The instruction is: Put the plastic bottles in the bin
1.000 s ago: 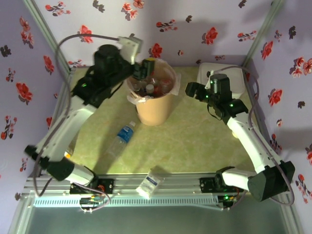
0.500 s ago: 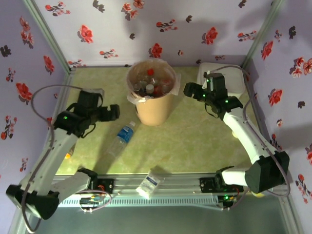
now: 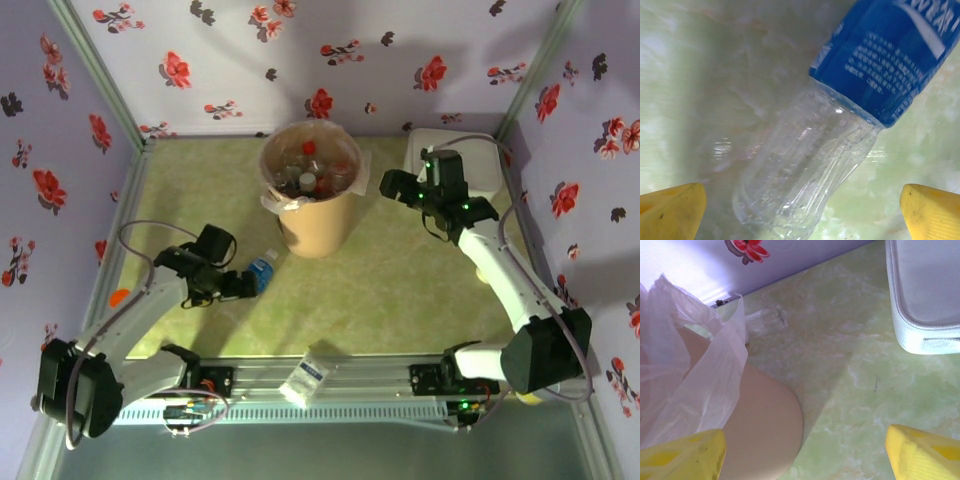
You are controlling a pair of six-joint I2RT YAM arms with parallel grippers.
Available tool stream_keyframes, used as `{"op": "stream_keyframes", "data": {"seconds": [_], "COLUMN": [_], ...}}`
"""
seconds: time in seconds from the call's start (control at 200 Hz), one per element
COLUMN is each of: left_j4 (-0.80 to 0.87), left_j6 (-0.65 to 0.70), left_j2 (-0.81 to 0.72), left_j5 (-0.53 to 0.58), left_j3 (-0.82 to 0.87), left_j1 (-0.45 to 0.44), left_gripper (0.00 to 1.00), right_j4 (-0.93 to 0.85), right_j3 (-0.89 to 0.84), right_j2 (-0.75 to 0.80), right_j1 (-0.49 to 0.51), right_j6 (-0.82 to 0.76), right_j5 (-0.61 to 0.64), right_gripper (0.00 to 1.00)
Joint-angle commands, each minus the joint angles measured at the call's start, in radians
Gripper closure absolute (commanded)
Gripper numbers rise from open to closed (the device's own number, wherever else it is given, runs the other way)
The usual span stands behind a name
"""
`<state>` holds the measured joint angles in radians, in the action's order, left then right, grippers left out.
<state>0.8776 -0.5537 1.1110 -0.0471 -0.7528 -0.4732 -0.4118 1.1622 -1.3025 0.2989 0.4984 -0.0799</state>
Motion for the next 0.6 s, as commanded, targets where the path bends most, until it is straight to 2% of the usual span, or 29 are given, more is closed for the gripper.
{"op": "stream_keyframes", "data": {"seconds": [0.0, 0.14, 0.325, 0.47, 0.595], "left_j4": [-0.096, -0.21, -0.268, -0.308, -0.268], "left_j6": [-0.006, 0.038, 0.059, 0.072, 0.092], "left_j2": [0.05, 0.155, 0.283, 0.306, 0.284], "left_j5": [-0.03, -0.02, -0.013, -0.005, 0.034], "left_j3": [0.03, 0.023, 0.02, 0.033, 0.008], "left_j1": [-0.038, -0.063, -0.083, -0.113, -0.119], "left_gripper": [0.0, 0.0, 0.0, 0.17, 0.3], "right_j4": [0.024, 0.019, -0.008, -0.021, -0.016], "right_j3": [0.005, -0.001, 0.0, 0.016, 0.036], "right_j2": [-0.011, -0.006, 0.024, 0.037, 0.041], "right_j1": [-0.003, -0.004, -0.007, -0.01, -0.01], "right_j6": [0.0, 0.001, -0.015, -0.022, -0.019], "right_j5": [-0.009, -0.011, 0.013, 0.015, 0.0], "right_gripper": [0.16, 0.16, 0.16, 0.16, 0.16]}}
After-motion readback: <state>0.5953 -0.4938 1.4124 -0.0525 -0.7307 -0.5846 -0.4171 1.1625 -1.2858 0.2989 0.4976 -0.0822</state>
